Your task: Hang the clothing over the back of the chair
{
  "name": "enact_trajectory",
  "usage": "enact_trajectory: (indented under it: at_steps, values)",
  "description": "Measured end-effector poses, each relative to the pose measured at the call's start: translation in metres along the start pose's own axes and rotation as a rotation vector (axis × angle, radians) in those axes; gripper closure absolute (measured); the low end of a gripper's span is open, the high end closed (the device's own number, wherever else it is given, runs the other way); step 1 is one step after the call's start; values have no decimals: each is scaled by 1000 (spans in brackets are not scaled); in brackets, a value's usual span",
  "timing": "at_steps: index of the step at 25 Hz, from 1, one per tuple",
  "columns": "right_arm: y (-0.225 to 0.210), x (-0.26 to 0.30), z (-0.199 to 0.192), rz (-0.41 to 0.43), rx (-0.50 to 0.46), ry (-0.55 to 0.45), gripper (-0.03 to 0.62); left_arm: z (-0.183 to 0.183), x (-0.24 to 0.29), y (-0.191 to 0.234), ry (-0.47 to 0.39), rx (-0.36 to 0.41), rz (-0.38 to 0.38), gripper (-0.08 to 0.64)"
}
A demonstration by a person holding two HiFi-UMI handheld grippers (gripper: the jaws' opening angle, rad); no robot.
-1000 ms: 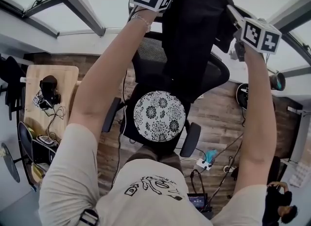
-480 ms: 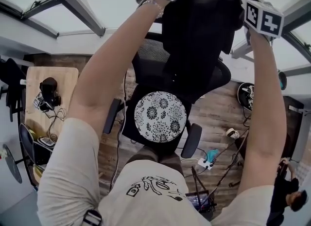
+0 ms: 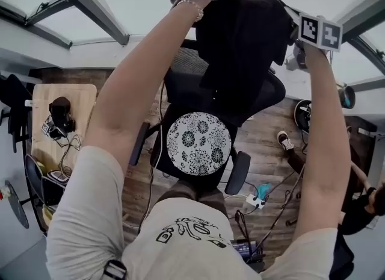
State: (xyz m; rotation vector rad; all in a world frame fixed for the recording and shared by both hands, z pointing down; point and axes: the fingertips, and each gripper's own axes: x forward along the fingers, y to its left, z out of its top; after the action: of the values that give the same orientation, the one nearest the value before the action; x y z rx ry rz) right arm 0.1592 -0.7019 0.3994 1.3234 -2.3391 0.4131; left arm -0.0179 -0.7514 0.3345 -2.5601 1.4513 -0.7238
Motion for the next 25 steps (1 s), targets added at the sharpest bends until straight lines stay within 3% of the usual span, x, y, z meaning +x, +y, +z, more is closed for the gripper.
enact_trajectory:
  at_steps: [6,13,19,25]
  values:
    - [-3,-18,3,15,-8,-18,556,4,-13,5,-9,-8,15,241]
    - [5,-48,10,-2,-3,-70,509,3,-64,8,-56,-66,40,241]
    - [29,-103,34,-51,-73,-229,509,14,-128,-16,-179,-159,29,275]
    - [81,-183,40,-44,-51,-406,524,27,-214,-63,-309,-261,-15,362]
